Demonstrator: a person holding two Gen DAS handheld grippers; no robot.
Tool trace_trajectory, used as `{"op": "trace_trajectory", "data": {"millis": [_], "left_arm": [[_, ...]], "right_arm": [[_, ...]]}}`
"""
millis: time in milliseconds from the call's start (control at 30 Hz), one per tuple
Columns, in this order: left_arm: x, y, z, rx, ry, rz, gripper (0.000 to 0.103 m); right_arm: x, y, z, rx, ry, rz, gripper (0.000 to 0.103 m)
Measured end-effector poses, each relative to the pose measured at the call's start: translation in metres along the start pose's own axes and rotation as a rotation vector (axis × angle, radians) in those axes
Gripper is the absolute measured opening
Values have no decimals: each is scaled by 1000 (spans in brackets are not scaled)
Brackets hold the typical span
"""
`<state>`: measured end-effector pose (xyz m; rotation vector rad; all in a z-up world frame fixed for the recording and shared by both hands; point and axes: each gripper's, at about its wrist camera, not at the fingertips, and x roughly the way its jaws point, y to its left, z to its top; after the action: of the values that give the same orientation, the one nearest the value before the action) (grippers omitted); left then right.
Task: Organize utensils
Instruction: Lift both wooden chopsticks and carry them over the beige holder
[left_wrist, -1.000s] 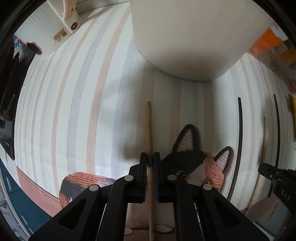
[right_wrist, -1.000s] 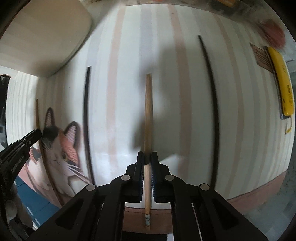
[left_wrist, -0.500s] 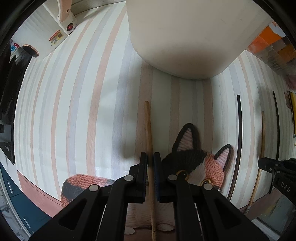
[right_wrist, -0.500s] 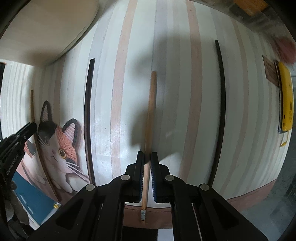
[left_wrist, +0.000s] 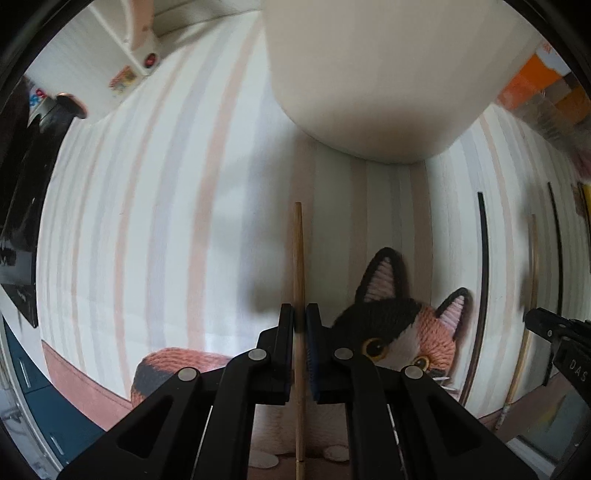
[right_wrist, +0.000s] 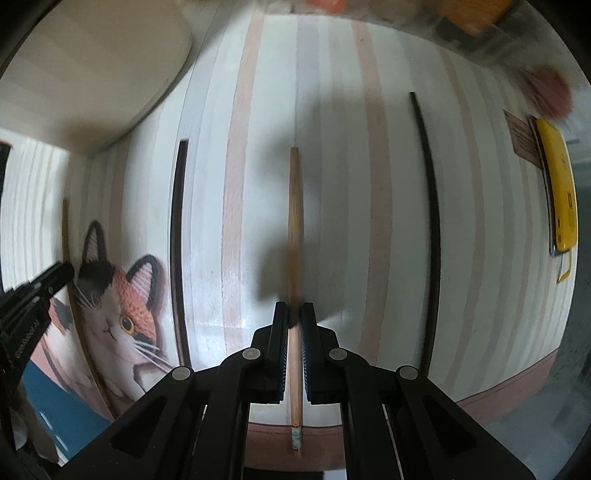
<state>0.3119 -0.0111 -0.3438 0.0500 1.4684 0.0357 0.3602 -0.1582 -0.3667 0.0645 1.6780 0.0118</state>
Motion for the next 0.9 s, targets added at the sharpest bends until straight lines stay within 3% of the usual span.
{"op": "trace_trajectory", "data": {"millis": [367, 600, 900], "left_arm": [[-85, 16, -14, -53, -224, -26, 4], [-128, 22, -15, -81, -338, -30, 4], [-175, 38, -10, -132, -464, -33, 4]], "right_arm": [[-75, -11, -21, 40, -271, 44, 7], [-108, -22, -35, 57, -382, 84, 7], [-146, -7, -31, 44, -490, 131, 7]]}}
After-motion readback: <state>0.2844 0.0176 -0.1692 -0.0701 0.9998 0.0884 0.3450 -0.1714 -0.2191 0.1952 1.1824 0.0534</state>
